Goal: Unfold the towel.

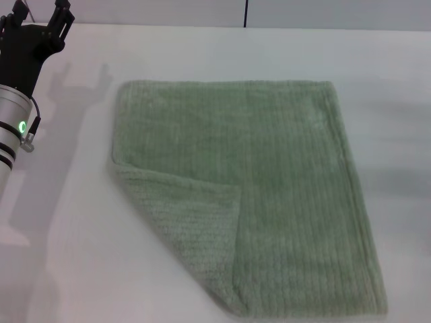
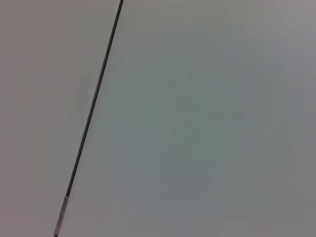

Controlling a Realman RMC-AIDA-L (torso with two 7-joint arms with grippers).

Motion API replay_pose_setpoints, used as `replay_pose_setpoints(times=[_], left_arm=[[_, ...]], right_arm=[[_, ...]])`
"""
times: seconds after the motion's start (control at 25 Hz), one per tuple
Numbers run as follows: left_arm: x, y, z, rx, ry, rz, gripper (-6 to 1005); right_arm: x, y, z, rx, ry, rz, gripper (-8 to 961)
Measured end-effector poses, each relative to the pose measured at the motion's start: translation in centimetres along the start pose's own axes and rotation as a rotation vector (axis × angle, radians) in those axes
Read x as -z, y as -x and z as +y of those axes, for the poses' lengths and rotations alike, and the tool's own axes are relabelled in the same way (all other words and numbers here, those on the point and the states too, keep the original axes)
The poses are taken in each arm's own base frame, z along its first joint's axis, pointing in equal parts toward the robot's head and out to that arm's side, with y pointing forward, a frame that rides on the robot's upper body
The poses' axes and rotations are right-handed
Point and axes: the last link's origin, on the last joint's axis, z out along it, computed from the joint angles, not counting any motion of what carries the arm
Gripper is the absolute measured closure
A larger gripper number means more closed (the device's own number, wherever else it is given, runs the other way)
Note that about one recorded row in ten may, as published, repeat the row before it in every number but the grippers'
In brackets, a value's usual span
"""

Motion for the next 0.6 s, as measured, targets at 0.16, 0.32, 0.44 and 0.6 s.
replay_pose_setpoints(times=[0.16,0.32,0.44,0.6], left_arm=[[0.00,-0.01,-0.01,0.000,0.000,0.000,202],[-0.01,-0.01,0.00,0.000,0.000,0.000,202],[-0.07,-0.03,0.04,0.000,0.001,0.001,202],[-0.13,-0.05,0.09,0.000,0.003,0.001,202]], right_arm=[[-0.03,0.02,0.03,0.000,0.001,-0.001,219],[-0.06,0.03,0.03,-0.001,-0.001,-0.001,227],[-0.07,0.04,0.03,-0.002,-0.001,-0.002,232],[-0.07,0.04,0.03,-0.002,-0.001,-0.002,240]])
